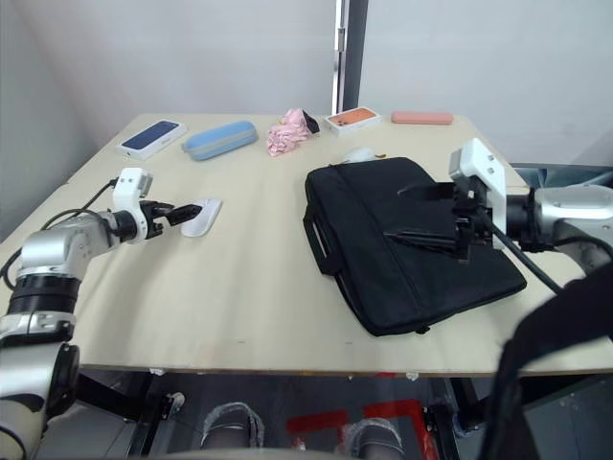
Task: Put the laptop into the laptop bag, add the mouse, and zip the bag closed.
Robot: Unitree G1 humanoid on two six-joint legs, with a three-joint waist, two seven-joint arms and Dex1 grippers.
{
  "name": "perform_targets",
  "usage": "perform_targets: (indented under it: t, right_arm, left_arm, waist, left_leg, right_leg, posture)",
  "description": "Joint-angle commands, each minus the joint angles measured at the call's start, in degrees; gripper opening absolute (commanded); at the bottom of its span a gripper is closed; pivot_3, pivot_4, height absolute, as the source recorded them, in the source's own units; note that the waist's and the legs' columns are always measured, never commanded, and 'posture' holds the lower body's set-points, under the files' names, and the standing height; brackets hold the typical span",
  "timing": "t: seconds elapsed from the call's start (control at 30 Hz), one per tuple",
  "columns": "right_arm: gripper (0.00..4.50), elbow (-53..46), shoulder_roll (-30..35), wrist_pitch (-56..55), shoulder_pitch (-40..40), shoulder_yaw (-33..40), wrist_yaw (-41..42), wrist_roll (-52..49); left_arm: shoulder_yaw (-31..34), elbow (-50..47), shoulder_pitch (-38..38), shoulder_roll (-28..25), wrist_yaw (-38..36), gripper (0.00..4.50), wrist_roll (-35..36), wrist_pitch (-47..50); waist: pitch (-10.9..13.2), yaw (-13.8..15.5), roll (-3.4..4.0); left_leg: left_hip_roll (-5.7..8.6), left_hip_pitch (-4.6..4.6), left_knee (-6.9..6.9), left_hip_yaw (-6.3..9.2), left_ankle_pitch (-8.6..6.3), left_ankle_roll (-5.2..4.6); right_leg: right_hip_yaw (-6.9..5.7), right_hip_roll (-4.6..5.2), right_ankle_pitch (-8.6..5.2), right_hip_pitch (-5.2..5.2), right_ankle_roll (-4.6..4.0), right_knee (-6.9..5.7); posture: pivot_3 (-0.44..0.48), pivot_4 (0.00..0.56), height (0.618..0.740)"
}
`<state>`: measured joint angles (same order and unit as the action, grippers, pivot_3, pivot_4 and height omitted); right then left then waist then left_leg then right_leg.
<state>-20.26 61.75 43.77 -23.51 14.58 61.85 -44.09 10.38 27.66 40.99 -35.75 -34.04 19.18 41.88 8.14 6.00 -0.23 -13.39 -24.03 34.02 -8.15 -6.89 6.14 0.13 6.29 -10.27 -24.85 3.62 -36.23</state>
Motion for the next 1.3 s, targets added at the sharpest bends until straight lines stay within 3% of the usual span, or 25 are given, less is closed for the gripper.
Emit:
perform_targets:
  t: [0.03, 0.43, 0.73, 0.87, 1.03, 1.3]
  right_arm:
    - [4.50, -2.48, -0.31, 0.62, -1.25, 0.96, -0.98, -1.64]
    - [4.50, -5.66, 0.44, 2.53, -0.31, 2.60, -2.85, -4.45]
    - [4.50, -6.50, -0.05, 3.30, -0.03, 3.86, -5.22, -5.28]
    - [4.50, -5.01, -1.76, 3.58, -2.86, 3.11, -9.34, -5.21]
    - [4.50, -5.26, -3.19, 4.88, -4.82, 1.79, -11.90, -5.79]
    - [4.50, -4.38, -5.42, 5.91, -6.86, 1.35, -13.79, -6.66]
  left_arm:
    - [-1.54, 3.22, 2.65, 2.09, 3.88, 4.48, -3.99, -5.74]
    - [-0.77, 15.85, 8.33, 8.24, 8.37, 4.48, -6.39, -13.50]
    - [-4.07, 26.94, 10.55, 9.60, 7.77, 4.48, -11.11, -20.03]
    - [-5.36, 30.01, 11.92, 9.44, 4.16, 4.48, -12.52, -24.52]
    - [-5.39, 32.44, 13.60, 8.63, 0.85, 2.95, -13.24, -26.46]
    - [-9.29, 29.87, 12.43, 6.04, -9.32, 2.87, -15.78, -26.65]
  waist:
    - [0.00, 0.11, 0.00]
    - [0.00, 0.27, 0.00]
    - [-0.01, 0.67, -0.01]
    - [-0.04, 0.88, 0.00]
    - [-0.05, 1.30, 0.01]
    - [-0.05, 1.54, 0.02]
  left_leg:
    - [0.00, -0.02, 0.00, 0.01, 0.00, -0.01]
    - [0.01, -0.05, 0.02, 0.06, 0.01, -0.02]
    - [0.02, -0.05, 0.01, 0.08, 0.00, -0.02]
    - [0.04, 0.04, 0.02, 0.07, 0.00, -0.02]
    - [0.06, 0.01, 0.04, 0.08, 0.00, -0.02]
    - [0.07, -0.07, -0.08, 0.06, -0.01, -0.04]
  right_leg:
    - [-0.01, 0.00, 0.00, 0.00, 0.00, 0.00]
    - [-0.05, 0.01, 0.00, 0.00, 0.00, 0.01]
    - [-0.06, 0.02, 0.00, 0.01, 0.00, 0.03]
    - [-0.04, 0.04, 0.01, 0.08, 0.00, 0.02]
    - [-0.04, 0.06, 0.02, 0.07, -0.01, -0.01]
    - [-0.07, 0.07, 0.02, 0.01, -0.01, 0.13]
  posture:
    - [0.000, 0.150, 0.740]
    - [0.000, 0.150, 0.740]
    - [0.000, 0.150, 0.740]
    - [0.000, 0.150, 0.740]
    - [0.000, 0.150, 0.740]
    - [0.000, 0.150, 0.740]
